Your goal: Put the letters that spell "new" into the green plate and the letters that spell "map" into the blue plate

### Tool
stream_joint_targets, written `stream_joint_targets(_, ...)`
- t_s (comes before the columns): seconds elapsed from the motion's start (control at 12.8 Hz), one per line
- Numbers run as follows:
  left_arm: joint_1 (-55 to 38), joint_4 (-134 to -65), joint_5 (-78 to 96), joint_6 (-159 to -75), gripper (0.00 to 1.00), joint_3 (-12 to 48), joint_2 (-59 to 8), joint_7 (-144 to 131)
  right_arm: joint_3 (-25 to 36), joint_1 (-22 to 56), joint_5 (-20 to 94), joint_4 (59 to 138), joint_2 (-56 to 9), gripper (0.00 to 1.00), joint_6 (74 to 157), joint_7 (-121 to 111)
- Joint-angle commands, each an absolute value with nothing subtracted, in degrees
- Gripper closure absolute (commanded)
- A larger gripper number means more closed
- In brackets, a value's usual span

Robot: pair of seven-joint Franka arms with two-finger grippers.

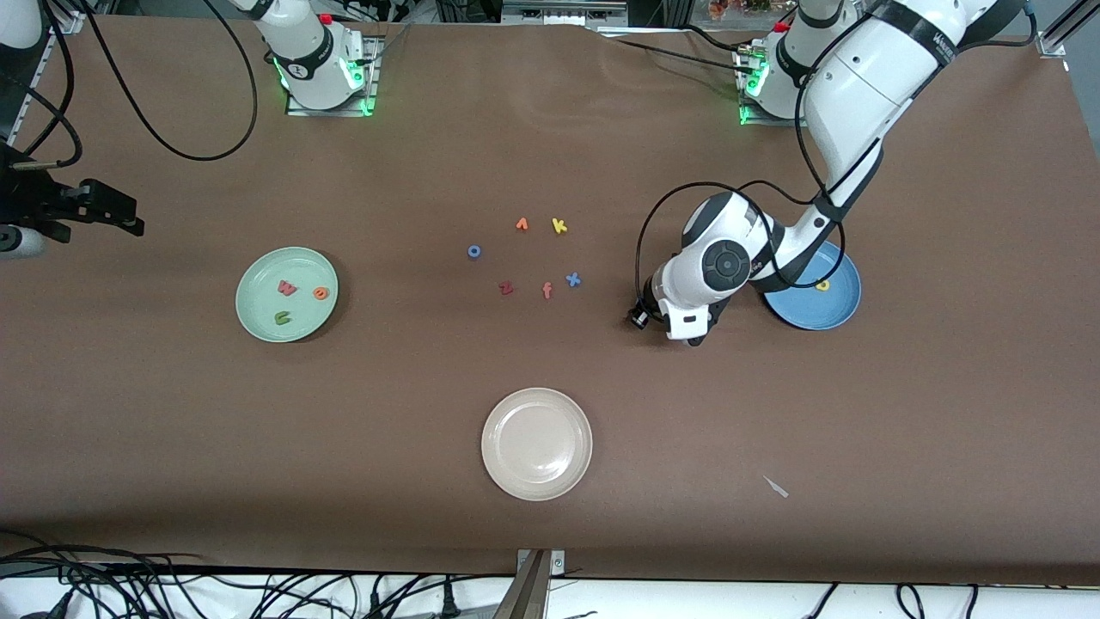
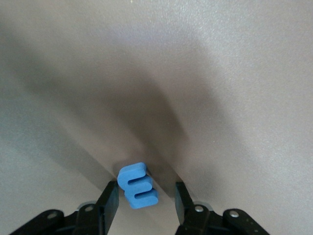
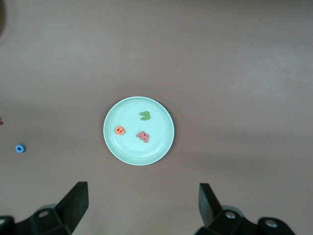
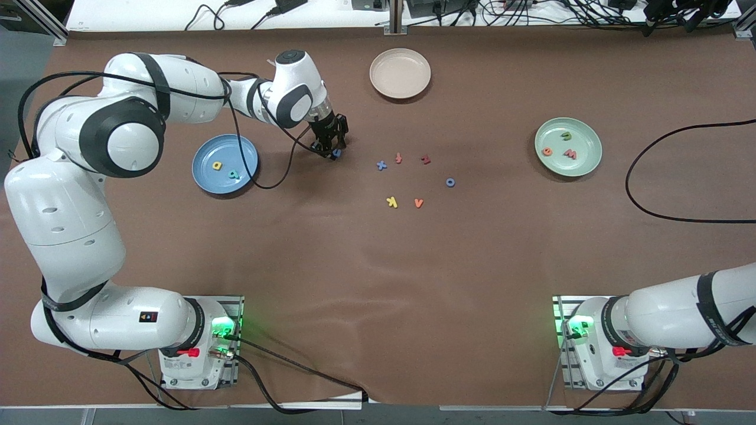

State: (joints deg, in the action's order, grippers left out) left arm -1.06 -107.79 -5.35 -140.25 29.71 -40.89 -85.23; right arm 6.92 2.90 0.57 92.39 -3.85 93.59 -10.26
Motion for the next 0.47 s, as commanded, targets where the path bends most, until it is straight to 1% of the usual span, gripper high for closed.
stream_joint_targets(0.0, -1.9, -108.4, -6.5, -140.1, 0.47, 28.7, -41.3, -86.0, 6.7, 2.7, 1.7, 91.9, -3.3, 0.00, 92.6, -11.3)
stream_joint_targets(0.16, -1.9, -108.5, -6.6, -139.9, 0.47, 28.3, -41.3, -86.0, 7.1, 2.6, 1.7, 91.8, -3.0, 0.00, 91.5, -11.3)
stream_joint_targets(0.24, -1.9, -108.6, -6.9, -139.7, 0.47, 28.0, -41.3, -85.9, 7.4, 2.6, 1.8, 91.7, -2.8, 0.00, 89.2, -11.3)
stream_joint_targets(0.39, -1.8, -108.8, -8.6, -139.3, 0.47, 27.9, -41.3, -86.0, 7.6, 2.6, 2.7, 91.6, -3.1, 0.00, 89.3, -11.2)
